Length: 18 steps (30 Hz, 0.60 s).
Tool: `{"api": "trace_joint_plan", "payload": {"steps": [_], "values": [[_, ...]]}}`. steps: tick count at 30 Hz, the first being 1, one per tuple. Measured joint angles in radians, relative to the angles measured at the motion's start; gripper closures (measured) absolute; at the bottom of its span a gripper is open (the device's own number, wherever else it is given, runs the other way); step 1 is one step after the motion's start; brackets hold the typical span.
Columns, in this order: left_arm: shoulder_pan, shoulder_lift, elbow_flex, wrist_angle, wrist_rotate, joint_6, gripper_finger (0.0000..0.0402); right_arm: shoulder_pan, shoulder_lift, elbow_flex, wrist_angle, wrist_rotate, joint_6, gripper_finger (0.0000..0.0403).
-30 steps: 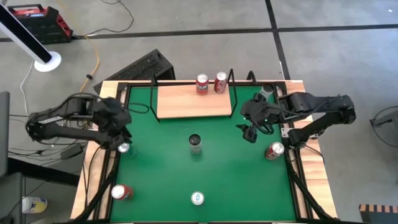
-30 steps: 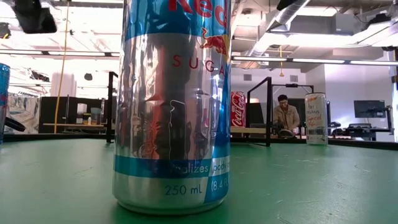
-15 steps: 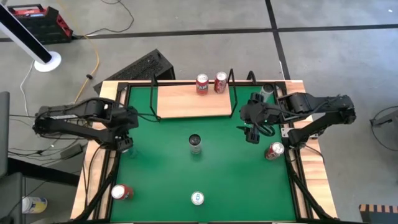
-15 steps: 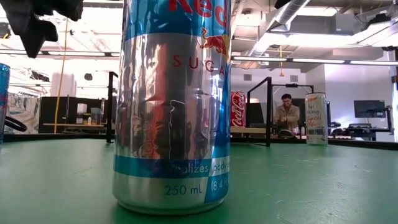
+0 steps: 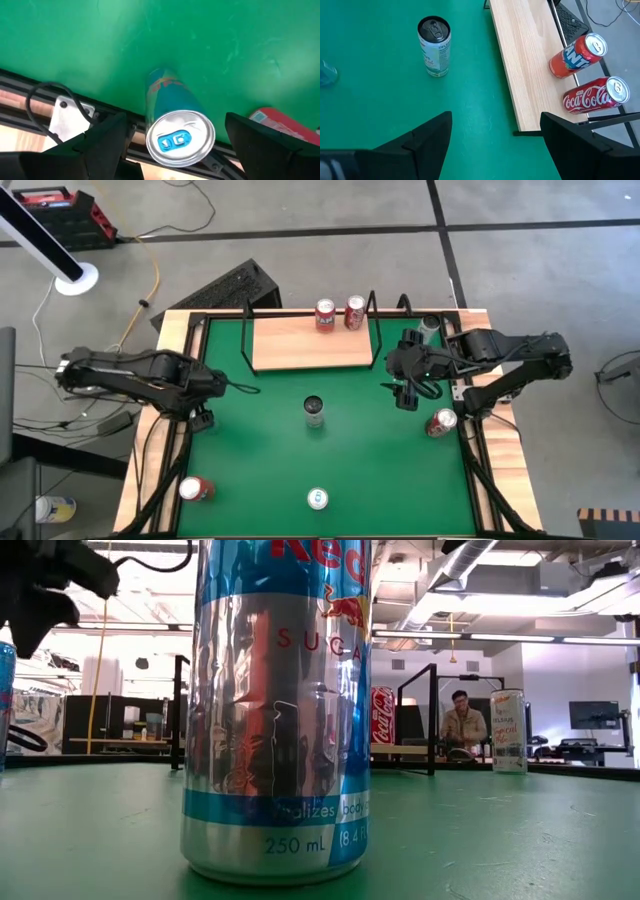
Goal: Place canned beverage on shelf
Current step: Put the left blue soda can on the shelf
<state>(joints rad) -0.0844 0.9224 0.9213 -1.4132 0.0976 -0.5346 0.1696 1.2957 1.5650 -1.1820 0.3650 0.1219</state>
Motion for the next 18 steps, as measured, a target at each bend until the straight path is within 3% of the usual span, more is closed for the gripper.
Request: {"api": "trace_joint_plan", "payload": {"steps": [7, 18], "values": [[-0.036, 0.0, -0.074, 0.021, 0.032, -0.064, 0.0079, 0.0, 0.0, 0.0, 0.0, 0.0, -0.003, 0.0077], [-0.04, 0.0, -0.12, 0.078, 0.081, -0.296, 0.0079, -0.009, 0.0, 0.0, 0.0, 0.0, -0.002, 0.0077]]}}
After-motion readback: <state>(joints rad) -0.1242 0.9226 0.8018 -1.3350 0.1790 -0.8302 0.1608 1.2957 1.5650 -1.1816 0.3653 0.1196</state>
